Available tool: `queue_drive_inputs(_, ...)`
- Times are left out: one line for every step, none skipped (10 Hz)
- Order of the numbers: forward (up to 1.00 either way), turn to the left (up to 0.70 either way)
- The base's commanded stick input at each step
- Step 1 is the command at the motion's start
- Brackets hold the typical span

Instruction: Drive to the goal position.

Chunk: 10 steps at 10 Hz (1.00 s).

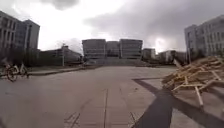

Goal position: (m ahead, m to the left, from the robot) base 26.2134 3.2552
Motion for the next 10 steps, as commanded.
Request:
queue_drive_inputs(1.00,-0.15)
queue_drive_inputs(1.00,-0.15)
queue_drive_inputs(1.00,-0.15)
queue_drive_inputs(1.00,-0.17)
queue_drive_inputs(1.00,-0.11)
queue_drive_inputs(1.00,-0.04)
queue_drive_inputs(1.00,0.00)
queue_drive_inputs(1.00,-0.01)
queue_drive_inputs(1.00,-0.02)
queue_drive_inputs(1.00,-0.03)
